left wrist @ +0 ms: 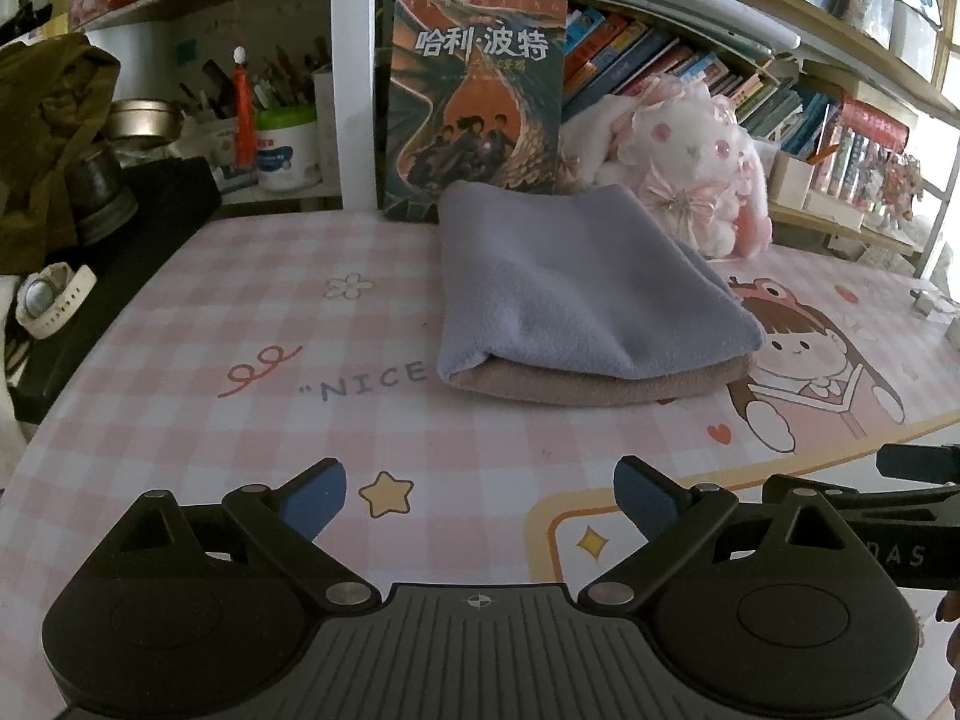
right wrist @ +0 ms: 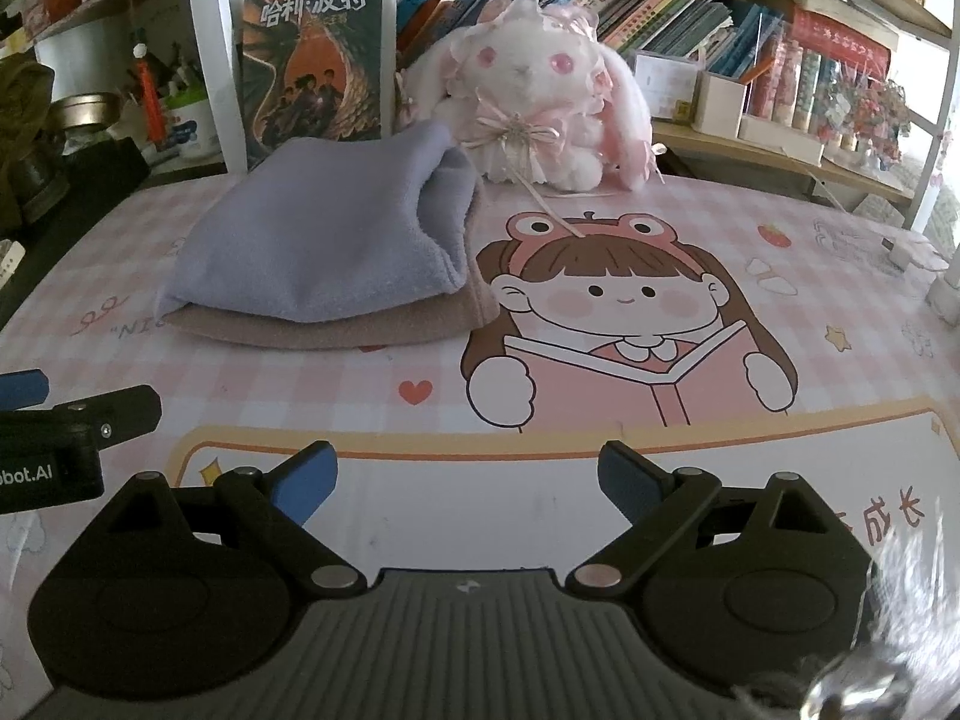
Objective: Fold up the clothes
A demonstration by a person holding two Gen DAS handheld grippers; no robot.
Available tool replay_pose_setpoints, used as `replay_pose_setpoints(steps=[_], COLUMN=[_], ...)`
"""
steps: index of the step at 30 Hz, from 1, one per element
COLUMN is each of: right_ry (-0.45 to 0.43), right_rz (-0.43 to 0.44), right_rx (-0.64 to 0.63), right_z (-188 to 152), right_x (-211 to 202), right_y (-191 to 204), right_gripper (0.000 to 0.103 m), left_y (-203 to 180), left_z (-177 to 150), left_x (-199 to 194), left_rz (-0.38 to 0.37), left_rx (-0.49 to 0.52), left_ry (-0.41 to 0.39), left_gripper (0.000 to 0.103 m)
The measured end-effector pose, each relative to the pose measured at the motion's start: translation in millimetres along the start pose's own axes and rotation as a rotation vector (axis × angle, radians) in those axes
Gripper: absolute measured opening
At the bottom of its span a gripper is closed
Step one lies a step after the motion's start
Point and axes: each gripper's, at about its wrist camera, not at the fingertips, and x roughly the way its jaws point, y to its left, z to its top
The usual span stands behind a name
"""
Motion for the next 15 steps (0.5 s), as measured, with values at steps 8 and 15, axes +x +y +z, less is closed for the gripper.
replay_pose_setpoints(steps=[8, 15], right_ry=[0.004, 0.008], right_rz=[0.001, 0.003], right_rx=[0.003, 0.010], right_z=[-0.2, -0.5], right_x=[0.2, 0.4], right_y=[-0.4, -0.8], right_gripper=[0.094, 0.094], left_y=[0.5, 0.7], left_z=[0.5, -2.1], left_x=[1.6, -0.5], left_rz=[-0.014, 0.001], left_rx=[-0.007, 0.003], left_ry=[0.014, -0.004], left_gripper=[0.103, 0.103])
